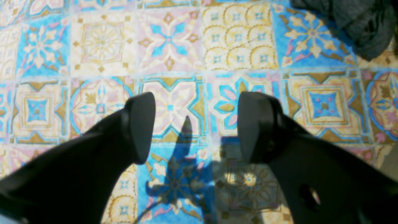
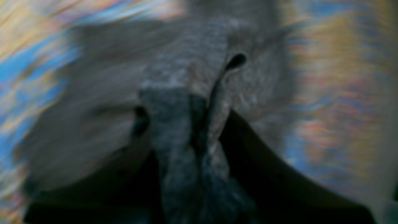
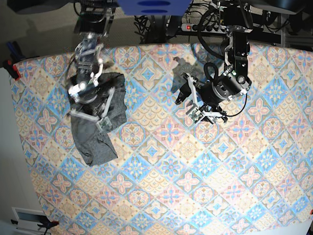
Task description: Layout the t-shirt on the table in an organized manner, then fold the t-shirt properly
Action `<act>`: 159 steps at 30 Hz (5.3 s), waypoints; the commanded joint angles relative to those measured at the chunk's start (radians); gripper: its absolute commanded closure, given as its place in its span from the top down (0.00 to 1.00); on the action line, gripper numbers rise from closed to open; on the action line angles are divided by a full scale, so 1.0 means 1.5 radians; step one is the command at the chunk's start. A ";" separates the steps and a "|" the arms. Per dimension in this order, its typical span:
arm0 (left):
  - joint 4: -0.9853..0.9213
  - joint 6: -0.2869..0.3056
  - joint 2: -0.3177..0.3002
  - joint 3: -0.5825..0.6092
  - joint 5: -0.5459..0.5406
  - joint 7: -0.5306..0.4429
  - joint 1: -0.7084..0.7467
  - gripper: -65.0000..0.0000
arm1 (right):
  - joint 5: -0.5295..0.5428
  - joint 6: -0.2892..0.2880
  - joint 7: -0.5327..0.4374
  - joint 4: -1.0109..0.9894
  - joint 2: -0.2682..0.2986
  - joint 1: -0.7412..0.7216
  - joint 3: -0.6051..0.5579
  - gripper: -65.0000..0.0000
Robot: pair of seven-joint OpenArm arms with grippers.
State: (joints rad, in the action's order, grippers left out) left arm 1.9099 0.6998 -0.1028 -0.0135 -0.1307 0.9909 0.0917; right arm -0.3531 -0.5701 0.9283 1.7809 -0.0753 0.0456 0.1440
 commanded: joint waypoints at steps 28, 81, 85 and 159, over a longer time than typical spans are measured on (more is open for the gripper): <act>-0.022 -0.001 0.002 -0.001 -0.008 -0.014 -0.012 0.63 | -0.001 0.007 -0.008 0.065 -0.009 0.031 -0.169 0.48; -0.038 -0.001 0.003 0.022 -0.008 -0.014 -0.024 0.63 | 0.004 0.004 -0.170 -0.024 0.050 0.015 -0.060 0.48; -0.037 -0.001 0.001 0.020 -0.008 -0.014 -0.024 0.63 | 0.004 0.004 -0.244 -0.108 0.041 0.019 -0.019 0.48; 0.079 -0.001 0.050 -0.218 0.318 -0.351 0.538 0.09 | -0.001 0.004 -0.076 0.110 -0.046 0.373 0.388 0.00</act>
State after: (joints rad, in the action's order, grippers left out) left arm 2.0121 0.7055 -0.0292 -0.3374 0.3511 0.4732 0.8886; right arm -0.3489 -0.5701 0.8169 1.9327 -0.1528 0.5964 0.7208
